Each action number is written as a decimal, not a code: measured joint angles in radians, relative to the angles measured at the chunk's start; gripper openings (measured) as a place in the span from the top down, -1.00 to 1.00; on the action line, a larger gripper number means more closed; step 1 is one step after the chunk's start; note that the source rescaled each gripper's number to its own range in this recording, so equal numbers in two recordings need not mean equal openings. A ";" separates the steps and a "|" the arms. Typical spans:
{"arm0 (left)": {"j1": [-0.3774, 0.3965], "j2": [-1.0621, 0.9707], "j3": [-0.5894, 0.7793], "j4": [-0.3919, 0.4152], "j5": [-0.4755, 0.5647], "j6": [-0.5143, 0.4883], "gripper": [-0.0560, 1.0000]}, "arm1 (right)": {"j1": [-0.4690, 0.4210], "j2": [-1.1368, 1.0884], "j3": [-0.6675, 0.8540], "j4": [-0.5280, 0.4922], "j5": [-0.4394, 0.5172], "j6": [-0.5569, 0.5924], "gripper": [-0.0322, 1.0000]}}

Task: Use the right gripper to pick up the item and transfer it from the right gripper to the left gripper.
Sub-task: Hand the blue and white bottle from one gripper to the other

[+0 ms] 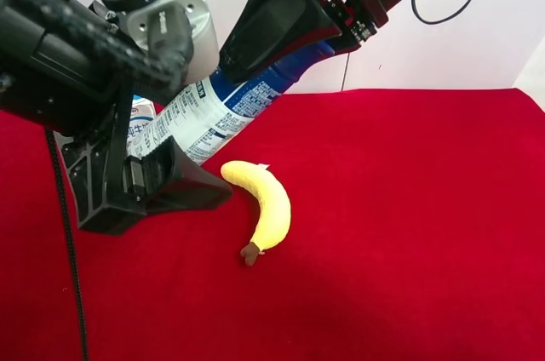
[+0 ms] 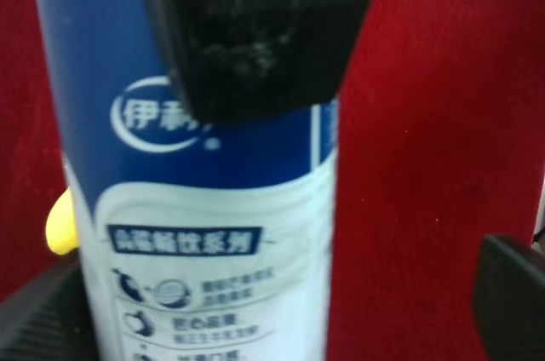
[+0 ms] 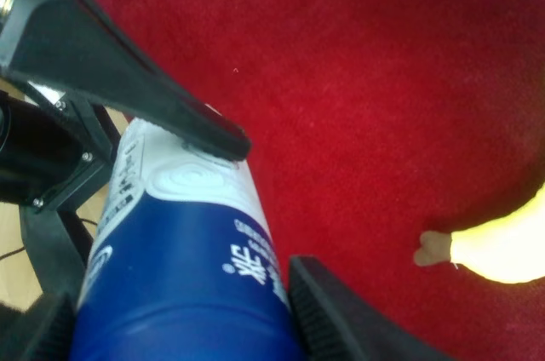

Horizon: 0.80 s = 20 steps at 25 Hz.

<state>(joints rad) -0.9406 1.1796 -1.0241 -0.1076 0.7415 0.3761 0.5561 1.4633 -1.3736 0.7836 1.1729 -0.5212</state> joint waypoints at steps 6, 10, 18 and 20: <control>0.000 0.000 0.000 0.003 0.000 0.000 -0.12 | 0.001 0.000 0.000 0.000 0.007 -0.001 0.92; 0.000 0.000 0.000 0.003 0.001 0.000 -0.11 | 0.001 0.000 0.000 0.001 0.007 -0.001 0.92; 0.000 0.000 0.000 0.028 0.004 0.001 -0.10 | 0.001 0.000 0.000 0.065 -0.009 0.000 0.92; 0.000 0.000 0.000 0.030 0.005 0.001 -0.10 | 0.001 0.000 0.000 0.068 -0.009 0.000 0.92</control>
<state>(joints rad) -0.9406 1.1796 -1.0241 -0.0775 0.7463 0.3772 0.5569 1.4633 -1.3736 0.8516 1.1640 -0.5215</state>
